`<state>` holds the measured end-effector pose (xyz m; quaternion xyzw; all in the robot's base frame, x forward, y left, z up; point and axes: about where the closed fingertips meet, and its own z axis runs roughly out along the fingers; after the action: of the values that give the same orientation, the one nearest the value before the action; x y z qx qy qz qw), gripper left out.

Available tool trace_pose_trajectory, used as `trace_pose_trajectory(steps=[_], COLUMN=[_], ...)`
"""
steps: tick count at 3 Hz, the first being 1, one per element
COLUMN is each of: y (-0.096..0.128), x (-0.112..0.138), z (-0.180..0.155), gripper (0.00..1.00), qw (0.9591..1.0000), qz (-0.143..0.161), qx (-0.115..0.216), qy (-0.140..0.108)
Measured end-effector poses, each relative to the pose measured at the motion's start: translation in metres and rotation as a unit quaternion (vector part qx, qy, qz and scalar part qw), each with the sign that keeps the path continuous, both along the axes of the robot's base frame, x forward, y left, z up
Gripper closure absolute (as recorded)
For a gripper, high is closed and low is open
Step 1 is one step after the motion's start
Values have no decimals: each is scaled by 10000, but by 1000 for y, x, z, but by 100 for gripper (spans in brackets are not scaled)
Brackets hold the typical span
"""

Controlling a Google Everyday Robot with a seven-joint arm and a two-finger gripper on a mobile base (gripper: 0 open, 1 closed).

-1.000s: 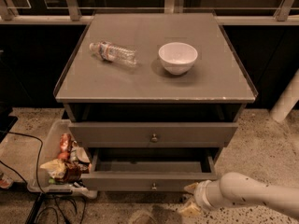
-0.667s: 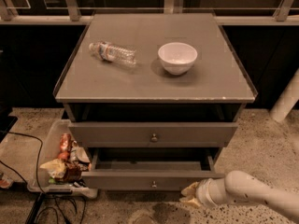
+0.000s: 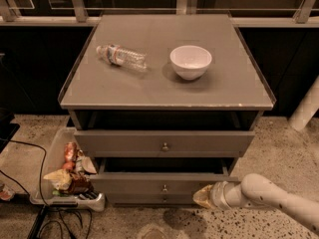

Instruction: Close middle drawer

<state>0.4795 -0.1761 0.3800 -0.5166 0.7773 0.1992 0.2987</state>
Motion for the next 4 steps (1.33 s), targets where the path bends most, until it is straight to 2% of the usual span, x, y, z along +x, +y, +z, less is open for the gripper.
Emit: trace_pose_trajectory(steps=[1,4], y=[0,0], x=[0,0], z=[0,0], gripper=[88,19], qw=[10000,10000], qz=[0,1], qx=[0,1], qy=[0,1])
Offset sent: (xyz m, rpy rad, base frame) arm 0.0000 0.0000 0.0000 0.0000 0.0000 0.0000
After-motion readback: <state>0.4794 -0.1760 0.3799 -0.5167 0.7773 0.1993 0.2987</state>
